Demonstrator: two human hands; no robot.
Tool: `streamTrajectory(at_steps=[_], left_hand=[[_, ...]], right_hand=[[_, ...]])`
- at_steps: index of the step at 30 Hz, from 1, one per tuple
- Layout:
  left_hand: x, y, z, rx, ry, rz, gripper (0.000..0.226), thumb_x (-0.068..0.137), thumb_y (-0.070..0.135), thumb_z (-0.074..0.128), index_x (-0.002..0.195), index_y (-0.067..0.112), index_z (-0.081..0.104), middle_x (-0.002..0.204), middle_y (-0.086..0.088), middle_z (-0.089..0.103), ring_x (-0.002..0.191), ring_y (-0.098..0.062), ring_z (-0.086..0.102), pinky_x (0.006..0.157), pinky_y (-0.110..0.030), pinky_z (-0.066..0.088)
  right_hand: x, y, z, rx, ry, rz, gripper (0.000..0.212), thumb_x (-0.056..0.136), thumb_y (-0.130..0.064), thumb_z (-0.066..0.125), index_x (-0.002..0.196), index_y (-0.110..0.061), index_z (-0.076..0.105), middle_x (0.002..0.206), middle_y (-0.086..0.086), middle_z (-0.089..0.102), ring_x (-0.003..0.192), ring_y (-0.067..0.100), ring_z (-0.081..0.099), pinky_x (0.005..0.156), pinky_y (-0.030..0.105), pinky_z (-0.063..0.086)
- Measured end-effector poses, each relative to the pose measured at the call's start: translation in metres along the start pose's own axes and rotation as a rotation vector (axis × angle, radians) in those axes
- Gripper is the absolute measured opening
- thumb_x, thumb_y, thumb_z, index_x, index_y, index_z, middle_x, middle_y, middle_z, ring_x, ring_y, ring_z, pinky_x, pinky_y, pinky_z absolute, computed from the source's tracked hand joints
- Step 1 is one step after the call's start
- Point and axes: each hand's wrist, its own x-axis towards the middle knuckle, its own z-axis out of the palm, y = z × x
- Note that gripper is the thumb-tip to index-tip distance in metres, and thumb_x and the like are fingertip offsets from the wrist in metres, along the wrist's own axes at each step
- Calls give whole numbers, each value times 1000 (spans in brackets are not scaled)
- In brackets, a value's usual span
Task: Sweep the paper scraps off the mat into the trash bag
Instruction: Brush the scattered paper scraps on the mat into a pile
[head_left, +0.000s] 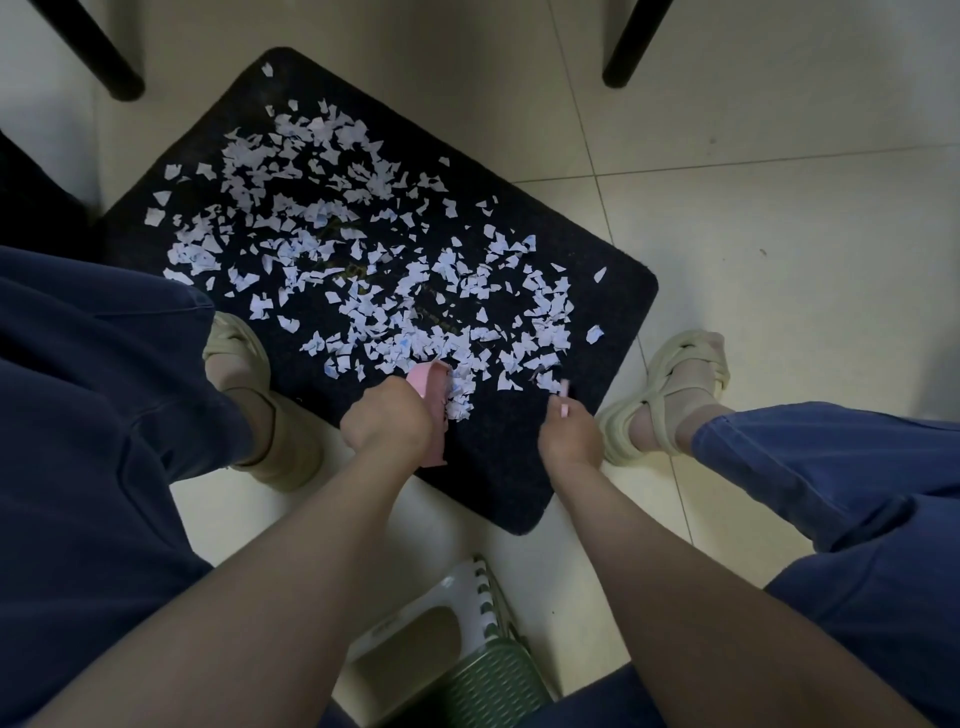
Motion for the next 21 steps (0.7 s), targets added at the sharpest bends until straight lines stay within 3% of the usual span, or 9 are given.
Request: streamTrajectory(at_steps=[3, 6, 9, 11, 14, 16, 19, 21], left_hand=[[-1, 1, -1, 8, -11, 0, 32, 95, 24, 38, 110, 6, 60, 109, -14, 63, 101, -30, 60, 80, -31, 45], [-1, 1, -1, 12, -13, -4, 32, 95, 24, 38, 109, 6, 60, 107, -14, 63, 100, -30, 61, 81, -31, 46], [1, 1, 1, 5, -7, 1, 32, 96, 24, 37, 108, 6, 60, 106, -13, 63, 98, -30, 61, 77, -30, 43], [1, 1, 1, -4, -4, 2, 32, 97, 25, 36, 109, 6, 60, 106, -13, 63, 99, -31, 60, 77, -31, 43], [1, 1, 1, 0, -9, 0, 32, 97, 24, 36, 108, 6, 60, 106, -13, 63, 98, -31, 60, 77, -30, 43], [1, 0, 0, 6, -14, -7, 32, 96, 24, 37, 107, 7, 60, 104, -12, 63, 96, -30, 60, 76, -30, 43], [0, -3, -1, 23, -19, -43, 31, 95, 25, 38, 108, 8, 61, 104, -12, 62, 97, -29, 60, 74, -29, 42], [-2, -4, -1, 28, 0, -58, 33, 95, 27, 38, 109, 8, 61, 106, -12, 63, 99, -29, 61, 75, -30, 43]], right_hand=[[-13, -10, 3, 63, -33, -207, 37, 103, -36, 35, 120, -19, 63, 111, 9, 67, 99, 29, 60, 72, 30, 38], [-24, -14, 2, 223, 20, -286, 33, 103, -35, 38, 111, -20, 66, 100, 4, 68, 87, 22, 59, 74, 31, 43], [-20, -11, -2, 112, 246, -246, 43, 102, -45, 27, 107, -23, 64, 97, 4, 67, 85, 25, 61, 72, 34, 47], [-9, -5, -7, 10, 364, -78, 46, 102, -44, 25, 113, -19, 63, 103, 9, 67, 90, 31, 62, 74, 37, 49], [6, 1, -11, -54, 148, 114, 47, 103, -39, 28, 124, -10, 58, 118, 14, 64, 106, 35, 60, 81, 36, 43], [4, -3, -5, -14, 25, -11, 48, 104, -40, 28, 116, -8, 62, 113, 13, 65, 103, 32, 60, 75, 32, 39], [-10, -14, 0, 57, -55, -259, 39, 103, -40, 32, 87, -22, 62, 87, 6, 63, 85, 26, 58, 69, 29, 34], [-17, -19, -1, 128, -75, -321, 33, 103, -36, 37, 92, -26, 66, 89, 2, 65, 83, 20, 56, 70, 29, 35]])
